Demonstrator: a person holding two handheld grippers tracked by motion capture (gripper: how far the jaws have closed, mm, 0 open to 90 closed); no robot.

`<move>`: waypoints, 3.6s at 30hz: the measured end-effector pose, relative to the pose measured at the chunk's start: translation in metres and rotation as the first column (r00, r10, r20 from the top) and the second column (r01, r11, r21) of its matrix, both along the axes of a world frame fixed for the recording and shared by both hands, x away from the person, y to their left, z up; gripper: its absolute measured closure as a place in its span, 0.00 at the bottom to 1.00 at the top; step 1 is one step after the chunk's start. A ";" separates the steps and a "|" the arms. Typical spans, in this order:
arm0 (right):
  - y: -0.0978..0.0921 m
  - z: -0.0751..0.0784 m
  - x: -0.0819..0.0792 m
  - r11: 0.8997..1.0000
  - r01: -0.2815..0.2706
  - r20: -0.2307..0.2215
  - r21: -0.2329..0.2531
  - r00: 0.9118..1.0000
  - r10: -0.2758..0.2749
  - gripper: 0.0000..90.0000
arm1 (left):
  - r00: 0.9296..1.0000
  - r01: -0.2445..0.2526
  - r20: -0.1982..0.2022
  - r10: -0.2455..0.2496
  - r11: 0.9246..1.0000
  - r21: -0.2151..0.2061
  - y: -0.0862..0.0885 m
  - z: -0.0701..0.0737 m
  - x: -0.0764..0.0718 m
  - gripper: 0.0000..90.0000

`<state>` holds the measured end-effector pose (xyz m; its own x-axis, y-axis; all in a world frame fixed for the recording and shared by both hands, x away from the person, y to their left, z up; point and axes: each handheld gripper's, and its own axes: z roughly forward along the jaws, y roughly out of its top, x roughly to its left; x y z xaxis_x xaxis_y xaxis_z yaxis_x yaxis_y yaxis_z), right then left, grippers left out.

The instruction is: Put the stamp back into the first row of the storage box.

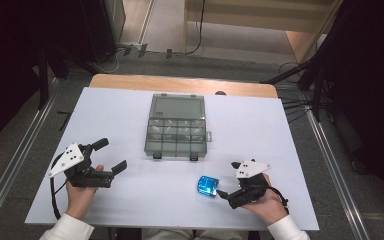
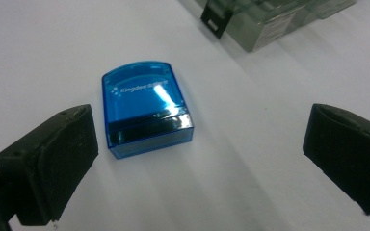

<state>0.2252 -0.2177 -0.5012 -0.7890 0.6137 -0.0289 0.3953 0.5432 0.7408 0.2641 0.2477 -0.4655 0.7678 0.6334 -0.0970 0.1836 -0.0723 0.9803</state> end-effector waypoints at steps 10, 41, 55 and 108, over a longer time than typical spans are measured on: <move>0.019 0.000 0.005 0.994 -0.074 -0.051 -0.079 0.996 0.070 0.00 | 1.000 0.003 -0.002 -0.003 1.000 0.003 -0.001 -0.001 0.001 0.00; 0.051 -0.004 0.015 0.965 -0.187 -0.132 -0.185 0.978 0.164 0.17 | 1.000 0.014 -0.007 -0.014 1.000 0.004 -0.002 -0.001 0.001 0.00; 0.056 -0.007 0.017 0.950 -0.210 -0.131 -0.230 0.974 0.183 0.37 | 1.000 0.019 -0.013 -0.019 1.000 0.005 -0.002 -0.002 0.002 0.00; 0.046 0.049 0.055 0.957 -0.252 -0.147 -0.143 0.962 0.231 0.47 | 1.000 0.026 -0.016 -0.026 1.000 0.013 -0.004 -0.002 0.001 0.00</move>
